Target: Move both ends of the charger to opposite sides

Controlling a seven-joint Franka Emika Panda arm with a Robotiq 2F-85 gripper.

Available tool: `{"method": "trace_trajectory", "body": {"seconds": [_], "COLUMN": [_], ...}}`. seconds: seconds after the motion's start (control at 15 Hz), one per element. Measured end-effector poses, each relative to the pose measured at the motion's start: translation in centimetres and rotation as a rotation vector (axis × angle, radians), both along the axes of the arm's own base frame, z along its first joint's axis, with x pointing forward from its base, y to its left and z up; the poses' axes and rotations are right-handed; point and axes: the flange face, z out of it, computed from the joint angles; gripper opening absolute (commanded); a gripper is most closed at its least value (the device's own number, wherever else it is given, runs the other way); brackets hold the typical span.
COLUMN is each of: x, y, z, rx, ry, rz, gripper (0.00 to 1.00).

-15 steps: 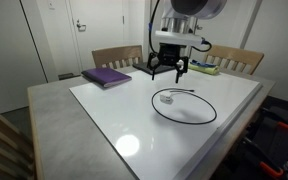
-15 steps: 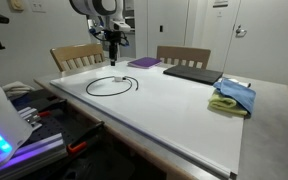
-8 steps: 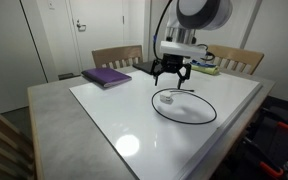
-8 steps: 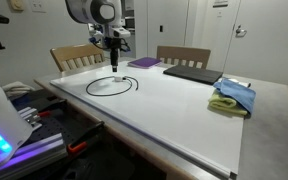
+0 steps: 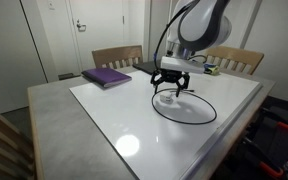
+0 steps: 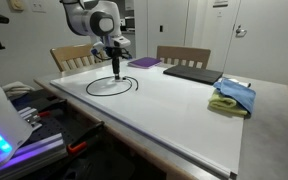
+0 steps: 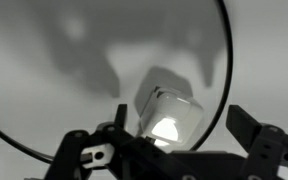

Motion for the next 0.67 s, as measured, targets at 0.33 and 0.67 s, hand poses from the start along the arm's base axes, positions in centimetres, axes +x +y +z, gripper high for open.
{"method": "trace_trajectory", "body": {"seconds": [0.33, 0.67], "x": [0.32, 0.44], "y": [-0.77, -0.79], "z": [-0.25, -0.14], "rx": [-0.017, -0.022], "ry": [-0.030, -0.037], "rz": [-0.001, 0.002], "gripper": [0.38, 0.32]}}
